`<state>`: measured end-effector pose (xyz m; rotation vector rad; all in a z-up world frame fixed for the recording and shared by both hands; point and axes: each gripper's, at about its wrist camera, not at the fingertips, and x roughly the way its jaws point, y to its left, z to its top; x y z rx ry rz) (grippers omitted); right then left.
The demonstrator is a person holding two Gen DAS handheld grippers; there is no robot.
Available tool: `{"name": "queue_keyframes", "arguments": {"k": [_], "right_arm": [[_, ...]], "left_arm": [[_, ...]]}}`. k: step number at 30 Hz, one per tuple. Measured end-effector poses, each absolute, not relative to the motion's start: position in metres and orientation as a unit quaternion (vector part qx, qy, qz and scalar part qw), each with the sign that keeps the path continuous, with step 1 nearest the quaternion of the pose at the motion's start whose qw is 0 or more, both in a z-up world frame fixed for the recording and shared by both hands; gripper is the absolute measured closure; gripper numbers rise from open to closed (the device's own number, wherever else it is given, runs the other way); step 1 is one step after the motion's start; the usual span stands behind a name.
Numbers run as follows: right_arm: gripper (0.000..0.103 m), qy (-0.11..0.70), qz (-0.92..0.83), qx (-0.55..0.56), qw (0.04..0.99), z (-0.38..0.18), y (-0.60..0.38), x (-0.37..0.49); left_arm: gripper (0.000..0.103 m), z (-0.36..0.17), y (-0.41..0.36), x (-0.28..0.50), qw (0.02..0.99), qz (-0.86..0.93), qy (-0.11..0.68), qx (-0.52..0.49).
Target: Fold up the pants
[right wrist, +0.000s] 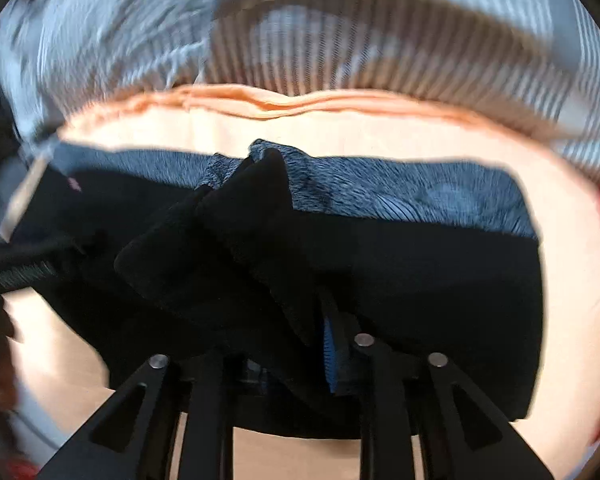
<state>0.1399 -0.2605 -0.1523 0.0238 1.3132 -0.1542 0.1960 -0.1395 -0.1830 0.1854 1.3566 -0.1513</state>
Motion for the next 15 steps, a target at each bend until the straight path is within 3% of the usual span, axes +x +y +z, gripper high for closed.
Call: {"name": "queue_keyframes", "arguments": {"k": [2,3,6,12,15], "right_arm": [[0.048,0.604,-0.049,-0.021,0.795,-0.144,-0.247,0.131],[0.047,0.601,-0.032,-0.031,0.798,-0.139,-0.239,0.124],[0.047,0.602,-0.018,-0.026,0.798,-0.129,-0.236,0.105],[0.046,0.599,-0.089,0.094,0.790,-0.116,-0.293,0.079],[0.046,0.591,-0.118,0.115,0.789,-0.110,-0.309,0.067]], "left_arm": [[0.000,-0.179,-0.135,0.196,0.774,-0.081,0.624,0.077],[0.000,-0.177,-0.135,0.196,0.774,-0.090,0.623,0.074],[0.000,-0.169,-0.145,0.199,0.772,-0.124,0.619,0.075],[0.001,-0.153,-0.188,0.182,0.755,-0.228,0.609,0.083],[0.012,-0.152,-0.216,0.174,0.741,-0.267,0.609,0.092]]}}
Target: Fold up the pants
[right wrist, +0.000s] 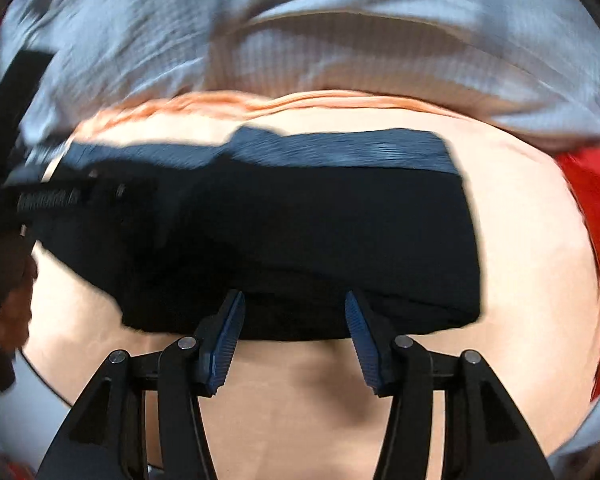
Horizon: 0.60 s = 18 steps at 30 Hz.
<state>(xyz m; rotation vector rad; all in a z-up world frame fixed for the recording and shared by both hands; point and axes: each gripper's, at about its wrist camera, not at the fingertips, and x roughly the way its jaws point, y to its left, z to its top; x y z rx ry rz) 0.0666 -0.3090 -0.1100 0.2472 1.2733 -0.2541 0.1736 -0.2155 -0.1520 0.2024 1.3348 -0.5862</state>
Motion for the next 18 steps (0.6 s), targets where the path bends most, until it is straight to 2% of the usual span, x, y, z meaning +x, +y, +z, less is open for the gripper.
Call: {"name": "queue_keyframes", "arguments": {"k": [3,11,12,14,15,16,18], "right_arm": [[0.047,0.594,-0.133,0.135,0.782,-0.114,-0.329,0.064],[0.047,0.590,-0.138,0.166,0.778,-0.119,-0.348,0.056],[0.047,0.590,-0.138,0.170,0.777,-0.119,-0.349,0.053],[0.047,0.589,-0.138,0.176,0.777,-0.120,-0.351,0.052],[0.047,0.589,-0.139,0.179,0.776,-0.121,-0.352,0.052],[0.047,0.589,-0.138,0.183,0.775,-0.121,-0.354,0.051],[0.047,0.588,-0.139,0.195,0.772,-0.122,-0.357,0.050]], "left_arm": [[0.026,-0.155,-0.241,0.167,0.724,-0.299,0.614,0.094],[0.028,-0.156,-0.271,0.156,0.697,-0.334,0.630,0.073],[0.031,-0.158,-0.272,0.157,0.693,-0.337,0.634,0.068],[0.060,-0.169,-0.274,0.159,0.681,-0.337,0.647,0.066],[0.070,-0.175,-0.275,0.160,0.677,-0.332,0.653,0.068],[0.097,-0.181,-0.274,0.161,0.669,-0.331,0.662,0.061],[0.096,-0.182,-0.269,0.162,0.667,-0.330,0.667,0.034]]}}
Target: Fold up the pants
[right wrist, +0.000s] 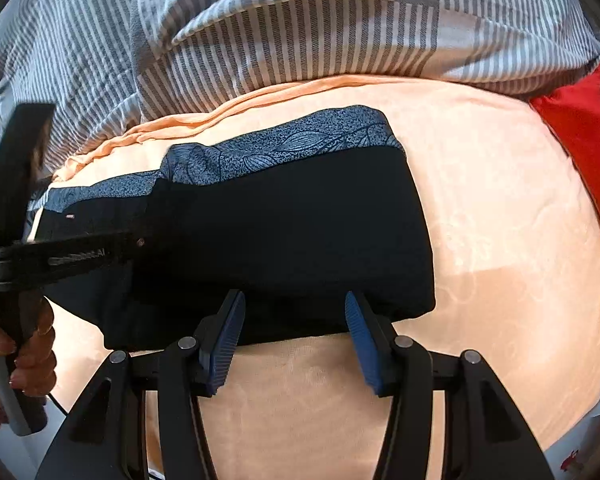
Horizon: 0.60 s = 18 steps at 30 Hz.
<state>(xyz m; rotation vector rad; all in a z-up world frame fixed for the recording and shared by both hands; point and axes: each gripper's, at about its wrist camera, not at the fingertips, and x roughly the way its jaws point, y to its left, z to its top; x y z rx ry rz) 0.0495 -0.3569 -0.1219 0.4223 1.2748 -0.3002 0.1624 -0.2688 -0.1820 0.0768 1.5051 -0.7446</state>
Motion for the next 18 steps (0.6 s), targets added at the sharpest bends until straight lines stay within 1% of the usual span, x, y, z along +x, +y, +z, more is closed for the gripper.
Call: {"name": "queue_keyframes", "arguments": {"k": [7,15,17,18], "right_arm": [[0.047,0.588,-0.147,0.205,0.769,-0.118,-0.364,0.041],[0.047,0.599,-0.142,0.200,0.763,-0.121,-0.365,0.038],[0.047,0.601,-0.142,0.204,0.760,-0.122,-0.366,0.036],[0.047,0.599,-0.143,0.205,0.760,-0.122,-0.367,0.035]], "left_arm": [[0.097,-0.158,-0.260,0.145,0.674,-0.348,0.651,0.034],[0.096,-0.186,-0.249,0.129,0.673,-0.324,0.663,0.051],[0.095,-0.182,-0.250,0.128,0.677,-0.321,0.660,0.059],[0.088,-0.178,-0.249,0.128,0.683,-0.313,0.657,0.071]]}}
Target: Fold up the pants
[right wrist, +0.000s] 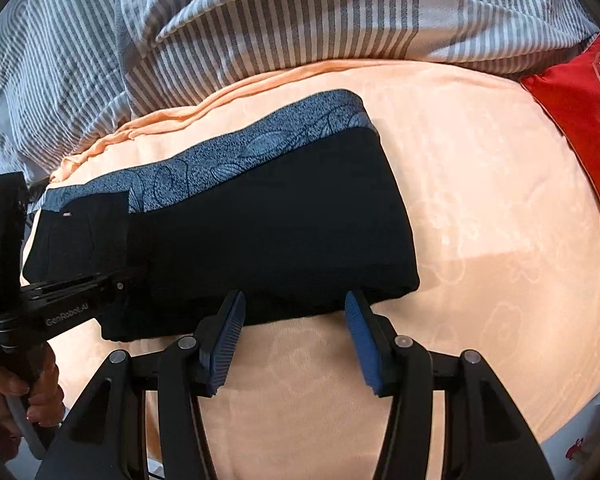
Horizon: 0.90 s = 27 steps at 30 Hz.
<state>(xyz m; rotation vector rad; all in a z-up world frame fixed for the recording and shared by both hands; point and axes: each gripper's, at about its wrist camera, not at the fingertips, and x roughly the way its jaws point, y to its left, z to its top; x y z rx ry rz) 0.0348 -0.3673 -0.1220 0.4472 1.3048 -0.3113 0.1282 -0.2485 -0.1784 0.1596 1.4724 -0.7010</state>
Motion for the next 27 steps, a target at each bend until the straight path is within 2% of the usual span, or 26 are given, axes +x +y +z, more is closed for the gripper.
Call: {"name": "queue_keyframes", "arguments": {"k": [1,2,7,12,13,14,15,21,22,23,25,27], "right_arm": [[0.047,0.598,-0.144,0.207,0.761,-0.121,-0.369,0.033],[0.047,0.597,-0.145,0.207,0.762,-0.120,-0.370,0.033],[0.047,0.578,-0.155,0.210,0.773,-0.110,-0.381,0.034],[0.048,0.567,-0.164,0.232,0.773,-0.106,-0.403,0.044],[0.052,0.566,-0.162,0.245,0.771,-0.107,-0.408,0.046],[0.067,0.565,-0.160,0.264,0.765,-0.110,-0.415,0.048],[0.074,0.565,-0.161,0.275,0.761,-0.112,-0.420,0.049],[0.074,0.565,-0.172,0.281,0.757,-0.117,-0.432,0.060],[0.074,0.569,-0.166,0.280,0.755,-0.122,-0.429,0.062],[0.074,0.573,-0.165,0.272,0.755,-0.124,-0.426,0.064],[0.074,0.580,-0.164,0.254,0.756,-0.133,-0.419,0.066],[0.074,0.587,-0.159,0.258,0.750,-0.144,-0.418,0.067]], "left_arm": [[0.069,-0.175,-0.246,0.129,0.690,-0.298,0.654,0.089],[0.054,-0.171,-0.242,0.130,0.700,-0.280,0.649,0.102],[0.054,-0.144,-0.227,0.139,0.714,-0.264,0.640,0.098],[0.053,-0.123,-0.265,0.142,0.726,-0.302,0.609,0.100],[0.053,-0.124,-0.276,0.143,0.728,-0.304,0.606,0.104],[0.053,-0.128,-0.287,0.146,0.730,-0.301,0.605,0.107],[0.053,-0.133,-0.298,0.148,0.733,-0.293,0.604,0.108],[0.053,-0.175,-0.299,0.168,0.737,-0.192,0.637,0.121],[0.048,-0.184,-0.293,0.167,0.729,-0.181,0.649,0.119],[0.037,-0.191,-0.284,0.167,0.724,-0.175,0.658,0.108],[0.029,-0.192,-0.276,0.167,0.728,-0.172,0.655,0.104],[0.029,-0.192,-0.273,0.167,0.728,-0.180,0.652,0.111]]}}
